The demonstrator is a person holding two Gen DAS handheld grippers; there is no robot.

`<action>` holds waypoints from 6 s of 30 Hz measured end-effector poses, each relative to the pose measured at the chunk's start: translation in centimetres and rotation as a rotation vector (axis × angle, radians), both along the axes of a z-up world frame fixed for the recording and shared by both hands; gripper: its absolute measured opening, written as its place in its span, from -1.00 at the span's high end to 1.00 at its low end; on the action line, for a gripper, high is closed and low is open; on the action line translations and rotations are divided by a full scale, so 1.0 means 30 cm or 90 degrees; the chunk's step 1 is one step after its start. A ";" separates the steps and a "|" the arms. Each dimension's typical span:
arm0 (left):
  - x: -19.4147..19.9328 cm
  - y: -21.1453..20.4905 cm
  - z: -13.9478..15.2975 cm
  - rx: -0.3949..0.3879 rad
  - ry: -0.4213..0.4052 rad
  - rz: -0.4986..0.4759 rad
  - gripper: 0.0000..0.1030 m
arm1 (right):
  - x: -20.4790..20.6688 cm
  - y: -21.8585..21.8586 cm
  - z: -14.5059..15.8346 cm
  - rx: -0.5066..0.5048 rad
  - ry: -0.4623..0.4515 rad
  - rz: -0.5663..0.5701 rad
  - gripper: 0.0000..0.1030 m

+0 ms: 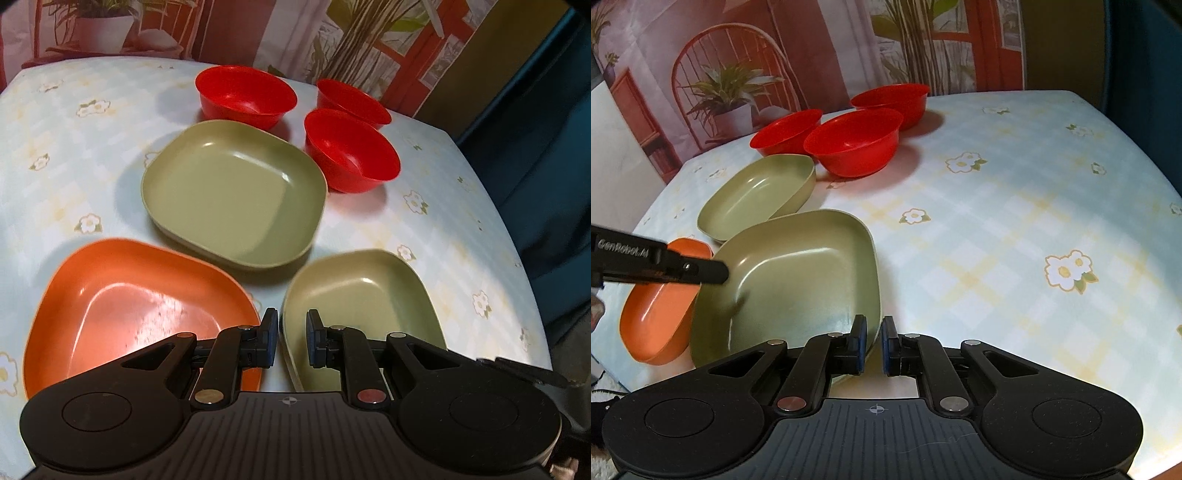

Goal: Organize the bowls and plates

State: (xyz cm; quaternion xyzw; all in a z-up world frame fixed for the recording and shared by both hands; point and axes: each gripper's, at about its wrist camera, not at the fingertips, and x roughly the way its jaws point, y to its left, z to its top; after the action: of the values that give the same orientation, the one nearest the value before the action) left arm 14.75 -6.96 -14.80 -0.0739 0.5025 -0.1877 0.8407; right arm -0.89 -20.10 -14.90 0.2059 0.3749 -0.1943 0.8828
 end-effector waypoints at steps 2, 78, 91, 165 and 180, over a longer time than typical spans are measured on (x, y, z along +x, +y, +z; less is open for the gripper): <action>0.007 -0.008 0.000 0.003 -0.003 -0.001 0.67 | 0.001 -0.003 -0.003 0.002 0.000 0.000 0.85; 0.069 0.450 0.074 0.070 -0.044 0.056 0.66 | 0.547 0.260 0.134 -0.042 0.031 0.233 0.93; 0.048 0.453 0.087 0.073 -0.050 0.052 0.65 | 0.483 0.264 0.136 -0.013 0.035 0.218 0.94; 0.246 0.299 0.120 0.049 -0.090 0.003 0.58 | 0.470 0.021 0.119 -0.006 -0.023 0.061 0.67; 0.331 0.236 0.024 0.084 -0.009 -0.011 0.58 | 0.553 -0.103 0.029 0.015 -0.051 0.011 0.66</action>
State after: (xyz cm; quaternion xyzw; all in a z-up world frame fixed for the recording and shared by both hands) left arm 24.67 0.12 -14.07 -0.0130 0.5081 -0.1618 0.8459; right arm 15.70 -23.21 -14.02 0.2205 0.3431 -0.1735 0.8964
